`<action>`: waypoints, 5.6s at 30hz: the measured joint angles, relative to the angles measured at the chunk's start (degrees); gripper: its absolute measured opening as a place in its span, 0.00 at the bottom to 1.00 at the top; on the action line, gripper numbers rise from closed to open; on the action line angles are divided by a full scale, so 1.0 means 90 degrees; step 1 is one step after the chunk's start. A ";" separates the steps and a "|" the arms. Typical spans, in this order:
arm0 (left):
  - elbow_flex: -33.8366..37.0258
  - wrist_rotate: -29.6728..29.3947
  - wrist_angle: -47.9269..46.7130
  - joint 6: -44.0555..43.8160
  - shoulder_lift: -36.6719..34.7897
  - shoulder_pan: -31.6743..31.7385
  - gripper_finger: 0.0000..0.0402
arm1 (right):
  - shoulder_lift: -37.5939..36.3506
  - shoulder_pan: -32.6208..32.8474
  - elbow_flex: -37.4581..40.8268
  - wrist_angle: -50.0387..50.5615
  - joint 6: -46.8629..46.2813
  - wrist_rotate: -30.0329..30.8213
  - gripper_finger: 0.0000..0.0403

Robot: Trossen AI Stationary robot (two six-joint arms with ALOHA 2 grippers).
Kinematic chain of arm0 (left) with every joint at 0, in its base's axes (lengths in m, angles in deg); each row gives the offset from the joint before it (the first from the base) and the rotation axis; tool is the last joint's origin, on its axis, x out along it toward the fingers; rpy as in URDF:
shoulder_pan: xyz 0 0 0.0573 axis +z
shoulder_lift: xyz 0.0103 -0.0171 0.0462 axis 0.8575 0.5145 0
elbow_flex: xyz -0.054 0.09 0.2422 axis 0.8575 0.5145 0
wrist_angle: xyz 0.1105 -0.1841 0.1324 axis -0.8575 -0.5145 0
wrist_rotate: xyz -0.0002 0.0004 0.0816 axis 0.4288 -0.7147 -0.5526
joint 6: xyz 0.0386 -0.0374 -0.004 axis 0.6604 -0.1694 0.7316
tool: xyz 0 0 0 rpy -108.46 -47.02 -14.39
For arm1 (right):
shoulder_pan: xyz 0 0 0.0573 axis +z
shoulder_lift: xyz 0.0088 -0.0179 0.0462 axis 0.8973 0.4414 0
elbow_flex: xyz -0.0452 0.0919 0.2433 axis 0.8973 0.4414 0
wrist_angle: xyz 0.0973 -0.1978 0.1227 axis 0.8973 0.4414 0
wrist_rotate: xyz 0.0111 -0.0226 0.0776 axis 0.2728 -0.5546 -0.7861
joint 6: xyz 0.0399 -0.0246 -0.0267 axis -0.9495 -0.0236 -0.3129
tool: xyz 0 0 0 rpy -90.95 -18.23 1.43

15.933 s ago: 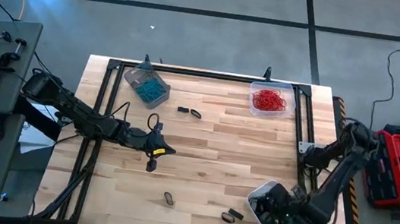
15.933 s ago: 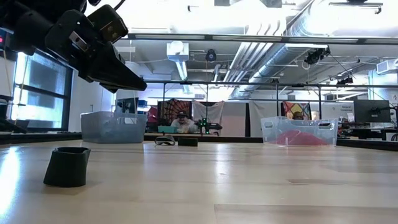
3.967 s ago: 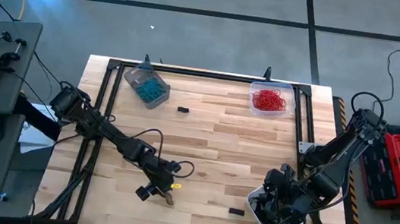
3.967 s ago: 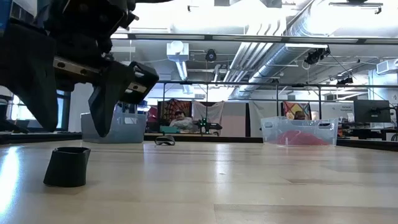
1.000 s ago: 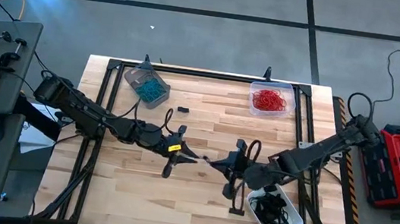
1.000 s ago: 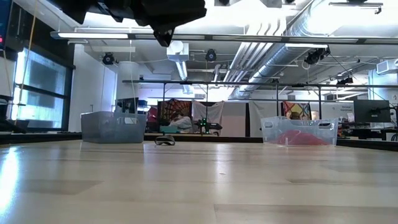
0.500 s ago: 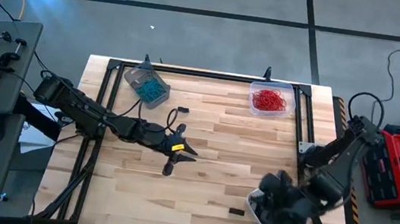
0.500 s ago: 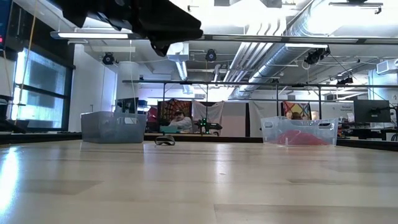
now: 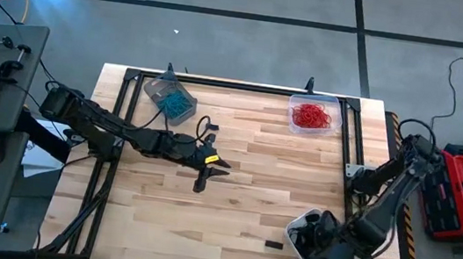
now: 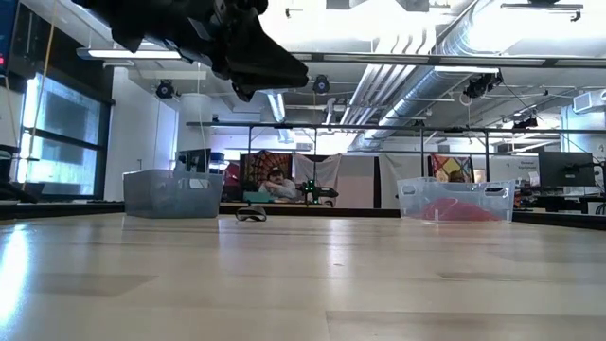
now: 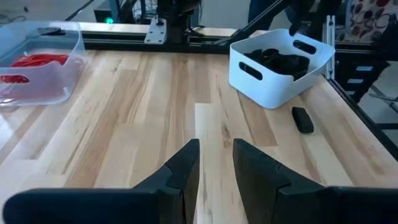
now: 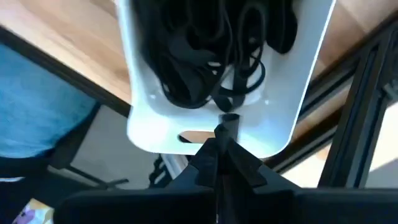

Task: Sort rubber bands into baskets
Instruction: Put the black rubber band into the white bin

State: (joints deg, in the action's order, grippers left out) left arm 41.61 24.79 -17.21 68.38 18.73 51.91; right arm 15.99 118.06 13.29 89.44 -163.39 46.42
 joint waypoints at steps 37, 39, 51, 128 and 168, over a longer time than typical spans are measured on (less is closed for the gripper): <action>0.0000 -0.0576 -0.2883 0.1706 0.0009 0.2721 0.34 | 0.0000 -0.0417 -0.0099 -0.0473 0.1415 0.0851 0.43; -0.0037 -0.0566 -0.2919 0.1823 0.0022 0.2721 0.37 | 0.0000 -0.0417 -0.0309 -0.0404 0.1575 0.1195 0.43; -0.1408 -0.0490 -0.4135 0.2365 0.1404 0.2755 0.43 | -0.0001 -0.0417 -0.0810 -0.0282 0.2053 0.2224 0.43; -0.2256 0.1695 -0.2712 0.0534 0.0927 -0.0014 0.01 | 0.1957 -0.2664 -0.0788 -0.4288 1.0561 0.6732 0.02; -0.1518 0.1341 -0.1281 0.0707 0.0930 -0.0060 0.41 | 0.1950 -0.0880 -0.1369 0.0928 0.3336 0.1846 0.00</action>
State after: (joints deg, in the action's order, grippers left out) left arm 27.95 36.86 -28.74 74.74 27.10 51.37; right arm 33.54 110.15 0.96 97.79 -133.37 63.03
